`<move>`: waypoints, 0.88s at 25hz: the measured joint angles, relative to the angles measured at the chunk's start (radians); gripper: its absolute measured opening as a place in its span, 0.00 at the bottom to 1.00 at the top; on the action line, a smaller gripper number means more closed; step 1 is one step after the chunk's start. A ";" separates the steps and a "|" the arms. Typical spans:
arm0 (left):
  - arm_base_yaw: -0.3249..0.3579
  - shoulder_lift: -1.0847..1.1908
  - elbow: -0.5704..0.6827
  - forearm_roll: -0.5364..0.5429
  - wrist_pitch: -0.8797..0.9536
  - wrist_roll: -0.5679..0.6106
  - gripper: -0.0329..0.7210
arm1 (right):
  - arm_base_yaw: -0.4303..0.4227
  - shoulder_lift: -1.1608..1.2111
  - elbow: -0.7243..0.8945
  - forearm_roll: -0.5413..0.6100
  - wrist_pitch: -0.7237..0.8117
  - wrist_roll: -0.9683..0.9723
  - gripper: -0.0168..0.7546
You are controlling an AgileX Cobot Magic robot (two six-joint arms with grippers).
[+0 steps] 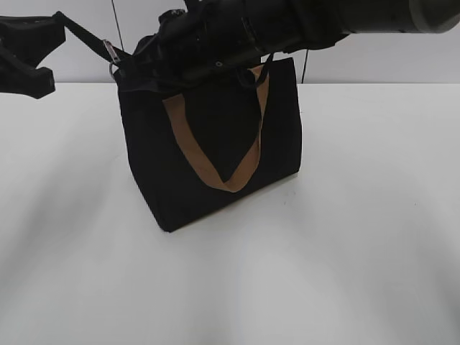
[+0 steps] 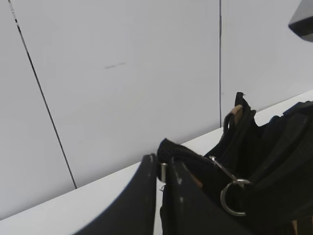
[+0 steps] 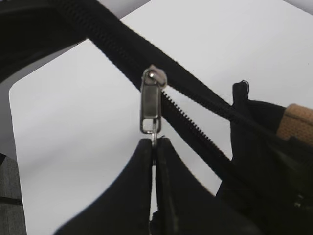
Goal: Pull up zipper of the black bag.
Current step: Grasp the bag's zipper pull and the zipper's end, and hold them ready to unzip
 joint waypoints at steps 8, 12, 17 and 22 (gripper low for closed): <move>0.000 0.000 0.000 0.000 0.003 0.000 0.06 | 0.000 -0.002 0.000 -0.022 0.013 0.010 0.00; 0.000 0.000 0.000 0.000 0.015 0.000 0.06 | 0.000 -0.003 0.000 -0.085 0.026 0.070 0.00; 0.000 0.000 0.000 0.000 0.022 0.000 0.06 | -0.011 -0.017 0.000 -0.115 0.027 0.110 0.00; 0.000 0.000 0.000 0.000 0.029 -0.001 0.06 | -0.045 -0.043 0.000 -0.119 0.029 0.137 0.00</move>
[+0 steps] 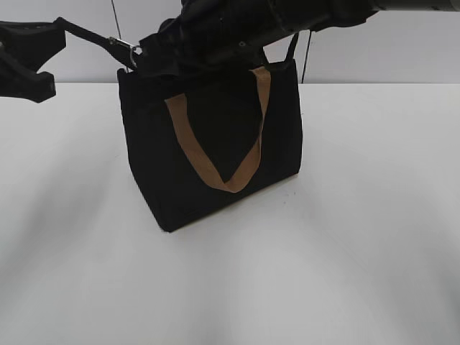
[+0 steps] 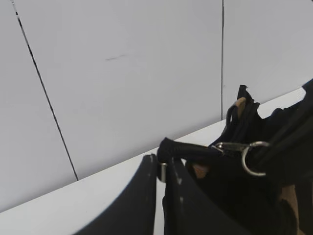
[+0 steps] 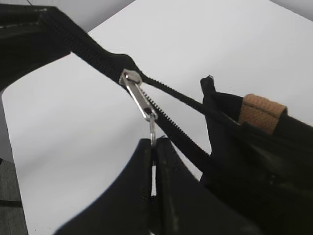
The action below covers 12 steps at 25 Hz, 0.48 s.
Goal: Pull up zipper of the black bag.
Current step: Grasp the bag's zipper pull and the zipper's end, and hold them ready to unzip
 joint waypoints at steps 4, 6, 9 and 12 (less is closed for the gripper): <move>-0.001 0.000 0.000 0.008 0.000 0.000 0.06 | -0.016 -0.003 -0.003 0.002 0.011 0.010 0.00; -0.002 0.000 0.000 0.009 0.001 0.000 0.06 | -0.022 -0.003 -0.004 0.002 0.018 0.013 0.00; -0.005 0.000 0.000 0.014 0.002 0.000 0.06 | -0.038 -0.003 -0.004 0.001 0.026 0.023 0.00; -0.005 -0.015 0.000 0.015 0.009 0.001 0.06 | -0.060 -0.003 -0.004 -0.011 0.031 0.040 0.00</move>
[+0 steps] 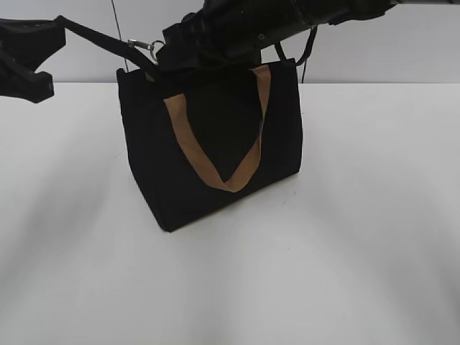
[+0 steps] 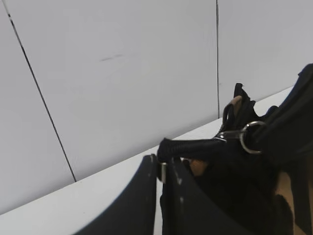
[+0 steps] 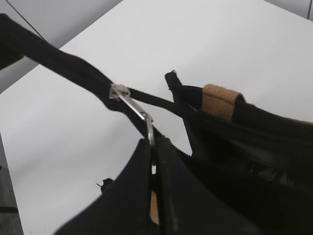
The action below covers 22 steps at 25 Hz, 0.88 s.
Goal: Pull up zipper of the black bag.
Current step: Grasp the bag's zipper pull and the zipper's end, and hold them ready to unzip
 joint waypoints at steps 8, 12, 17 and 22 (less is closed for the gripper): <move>0.000 -0.018 0.000 0.003 0.016 0.000 0.06 | -0.009 0.000 0.000 -0.064 0.010 0.031 0.00; 0.000 -0.026 0.000 0.004 0.021 0.000 0.06 | -0.010 0.000 0.000 -0.162 0.009 0.103 0.00; 0.000 -0.028 0.000 0.004 0.037 0.000 0.06 | -0.023 0.000 0.000 -0.209 0.008 0.148 0.00; -0.001 -0.028 0.000 0.007 0.055 0.000 0.06 | -0.078 0.000 0.000 -0.211 0.018 0.183 0.00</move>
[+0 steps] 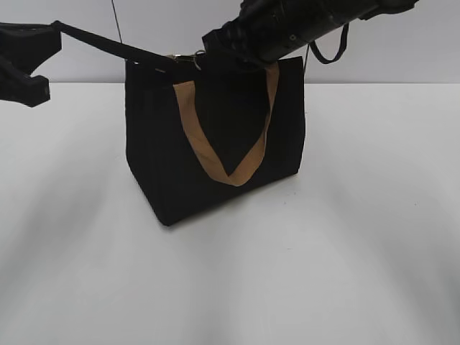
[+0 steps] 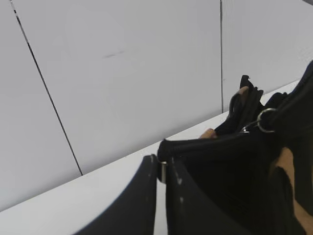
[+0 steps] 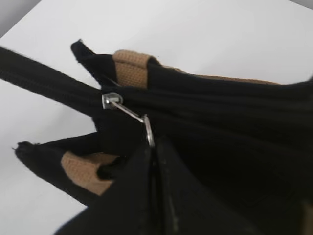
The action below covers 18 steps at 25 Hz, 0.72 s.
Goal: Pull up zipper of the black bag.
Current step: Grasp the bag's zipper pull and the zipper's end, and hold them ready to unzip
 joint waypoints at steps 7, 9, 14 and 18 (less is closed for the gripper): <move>-0.002 -0.003 0.000 -0.002 0.002 0.000 0.06 | -0.044 0.000 0.000 -0.006 -0.001 0.017 0.00; -0.002 -0.008 0.000 -0.005 0.002 0.000 0.06 | -0.048 0.000 0.000 -0.013 -0.005 0.019 0.00; -0.002 -0.009 0.000 -0.006 0.004 0.000 0.06 | -0.052 0.000 0.000 -0.019 -0.023 0.022 0.00; -0.002 -0.009 0.000 -0.010 0.004 0.000 0.06 | -0.086 0.000 0.000 -0.023 -0.037 0.042 0.00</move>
